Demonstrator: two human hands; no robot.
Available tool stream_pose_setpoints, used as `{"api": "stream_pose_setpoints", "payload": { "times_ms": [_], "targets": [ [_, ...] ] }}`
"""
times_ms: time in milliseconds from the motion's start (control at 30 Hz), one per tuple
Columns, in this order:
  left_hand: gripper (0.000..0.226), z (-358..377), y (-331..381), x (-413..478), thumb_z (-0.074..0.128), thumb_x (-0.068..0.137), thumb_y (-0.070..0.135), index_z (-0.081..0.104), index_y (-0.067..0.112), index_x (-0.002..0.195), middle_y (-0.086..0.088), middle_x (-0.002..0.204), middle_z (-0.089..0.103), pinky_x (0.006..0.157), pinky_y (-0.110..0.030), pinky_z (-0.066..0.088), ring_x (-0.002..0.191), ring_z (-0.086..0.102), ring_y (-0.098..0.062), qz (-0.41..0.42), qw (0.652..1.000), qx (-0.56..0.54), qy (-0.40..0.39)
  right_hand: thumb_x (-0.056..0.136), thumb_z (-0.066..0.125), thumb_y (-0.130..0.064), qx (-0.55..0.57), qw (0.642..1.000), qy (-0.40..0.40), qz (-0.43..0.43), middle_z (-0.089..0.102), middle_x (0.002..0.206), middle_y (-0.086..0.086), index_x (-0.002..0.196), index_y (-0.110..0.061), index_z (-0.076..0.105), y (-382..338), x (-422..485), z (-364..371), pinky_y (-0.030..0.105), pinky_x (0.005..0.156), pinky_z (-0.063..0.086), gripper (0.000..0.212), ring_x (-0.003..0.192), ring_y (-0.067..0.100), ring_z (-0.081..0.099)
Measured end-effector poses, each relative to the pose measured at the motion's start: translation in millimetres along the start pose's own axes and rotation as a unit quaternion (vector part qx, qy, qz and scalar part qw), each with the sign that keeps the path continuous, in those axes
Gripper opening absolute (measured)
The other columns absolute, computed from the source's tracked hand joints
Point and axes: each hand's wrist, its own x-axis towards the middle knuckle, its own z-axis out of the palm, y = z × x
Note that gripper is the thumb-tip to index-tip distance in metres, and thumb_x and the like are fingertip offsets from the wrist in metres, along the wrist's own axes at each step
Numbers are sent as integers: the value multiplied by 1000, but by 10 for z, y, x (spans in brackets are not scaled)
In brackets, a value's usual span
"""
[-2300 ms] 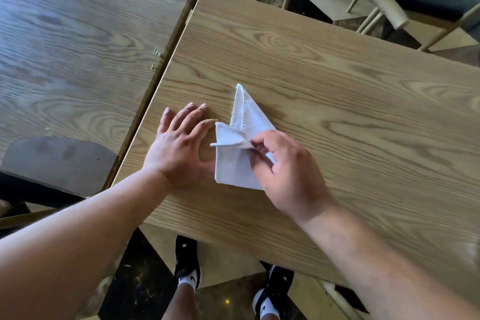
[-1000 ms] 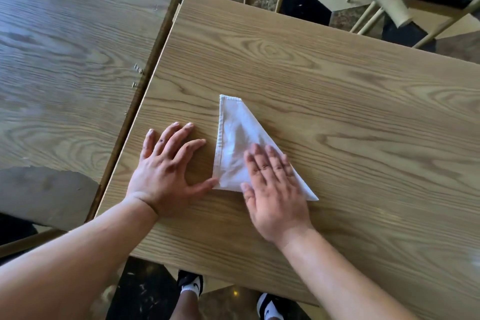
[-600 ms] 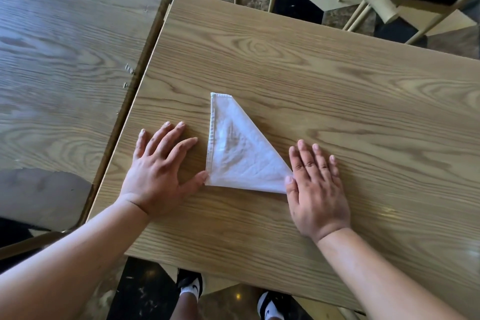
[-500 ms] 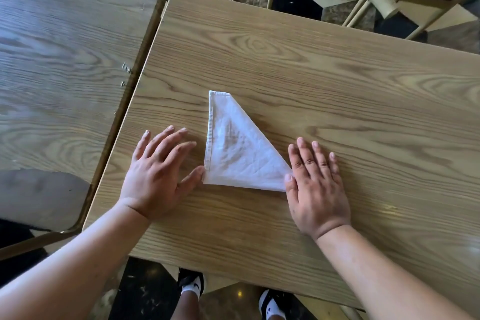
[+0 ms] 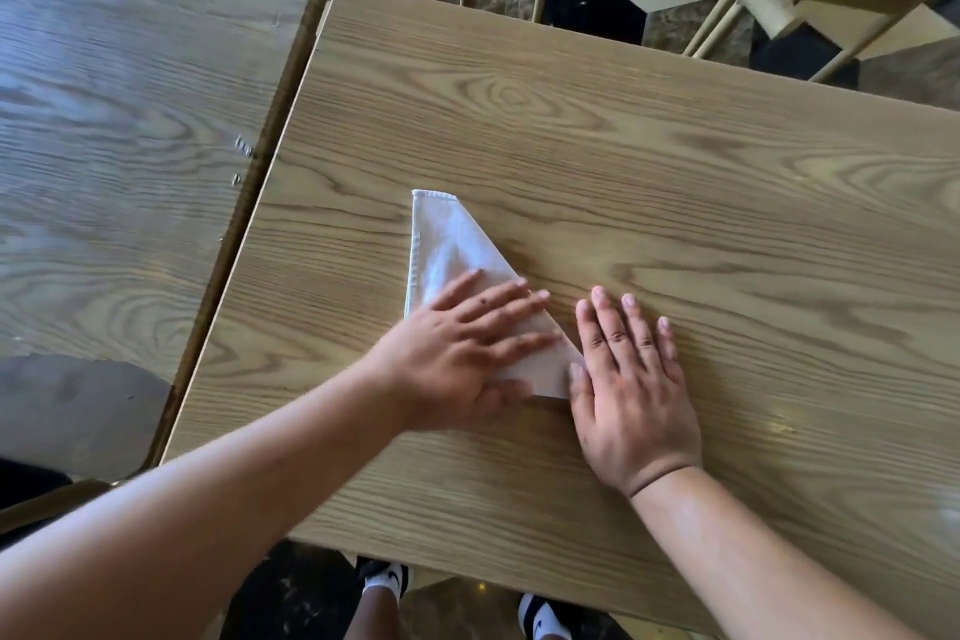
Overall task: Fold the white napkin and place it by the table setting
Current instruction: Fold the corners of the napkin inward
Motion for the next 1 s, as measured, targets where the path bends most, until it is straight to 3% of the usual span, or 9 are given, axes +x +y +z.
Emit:
{"api": "stream_pose_setpoints", "payload": {
  "times_ms": [233,467,633,767,867,933,1000],
  "targets": [
    [66,-218,-784,156,35,103,65,35,37,163,0,174,27,130,-58,11,162,21,-21,-189,981,54,6,103,33,-37,-2,1000,-4,-1,24,173,6,163,-11,31,4,-8,2,60,127,19,65,160,32,21],
    [65,-278,-773,234,34,102,67,40,37,160,2,174,26,130,-57,9,162,17,-19,-214,977,19,-9,104,33,-38,14,1000,0,-2,24,173,5,163,-12,32,3,-3,-7,59,127,18,65,160,31,21],
    [61,-546,-738,341,55,94,64,62,23,138,-5,161,49,125,-60,26,153,38,-31,-205,978,19,-31,105,34,-39,40,999,29,0,30,171,6,161,-13,36,-11,-15,19,60,127,21,62,159,32,25],
    [45,-883,-615,410,70,89,60,65,27,120,2,134,59,99,-43,41,128,54,-28,-230,964,52,-120,99,46,-34,106,992,63,17,44,163,13,156,-9,45,-70,2,-59,61,126,23,62,154,35,35],
    [31,-984,-468,342,71,87,55,61,32,106,3,106,65,73,-35,40,97,61,-30,-298,936,42,-180,90,56,-22,132,985,113,4,56,152,15,147,-7,55,-145,5,-222,61,124,26,58,149,38,43],
    [28,-999,-356,234,71,85,52,62,33,104,5,94,61,68,-33,40,85,57,-27,-348,911,10,-221,87,60,-19,141,981,129,-23,61,145,16,141,-7,60,-222,-57,-306,61,123,28,55,144,40,48],
    [22,-967,-229,99,70,86,49,63,32,98,7,91,61,66,-32,40,85,56,-24,-362,896,-14,-259,86,65,-20,147,979,131,-58,64,139,16,135,-7,65,-304,-163,-327,62,121,32,51,139,40,53]
  ]
}}
